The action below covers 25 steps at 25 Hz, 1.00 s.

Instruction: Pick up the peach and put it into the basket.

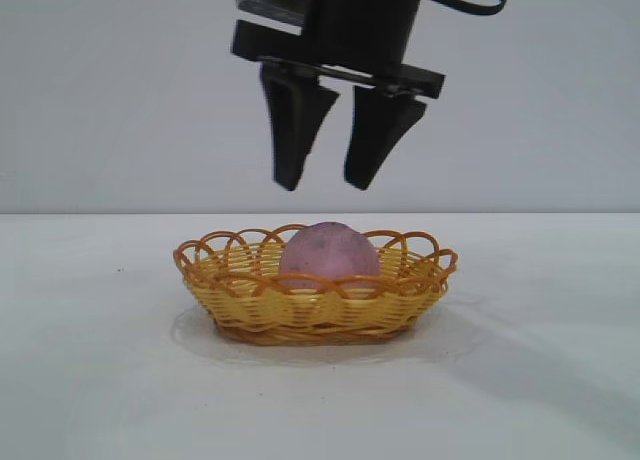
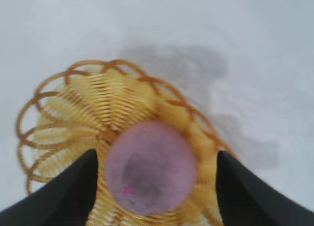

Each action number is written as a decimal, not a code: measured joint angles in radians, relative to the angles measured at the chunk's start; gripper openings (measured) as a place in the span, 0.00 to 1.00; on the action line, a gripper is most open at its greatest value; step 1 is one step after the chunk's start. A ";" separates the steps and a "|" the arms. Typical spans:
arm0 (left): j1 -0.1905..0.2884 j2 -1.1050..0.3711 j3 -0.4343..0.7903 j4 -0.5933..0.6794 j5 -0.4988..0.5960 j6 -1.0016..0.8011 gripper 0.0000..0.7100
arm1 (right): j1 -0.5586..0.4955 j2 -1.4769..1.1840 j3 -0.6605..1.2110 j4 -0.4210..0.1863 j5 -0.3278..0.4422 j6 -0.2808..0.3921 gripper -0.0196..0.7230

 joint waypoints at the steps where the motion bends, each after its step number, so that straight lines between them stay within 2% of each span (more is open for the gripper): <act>1: 0.000 0.000 0.000 0.000 0.000 0.000 0.66 | -0.032 0.000 0.000 -0.007 0.004 0.002 0.62; 7: 0.000 0.000 0.000 0.000 0.000 0.000 0.66 | -0.211 0.000 0.000 -0.022 0.036 0.018 0.62; 12: 0.000 0.000 0.000 0.000 0.000 0.000 0.66 | -0.309 0.000 0.000 -0.022 0.074 0.020 0.62; 17: 0.000 0.000 0.000 0.000 0.000 0.000 0.66 | -0.361 0.000 0.000 -0.022 0.112 0.020 0.62; 25: 0.000 0.000 0.000 0.000 0.000 0.000 0.66 | -0.369 -0.098 0.002 -0.018 0.170 0.020 0.62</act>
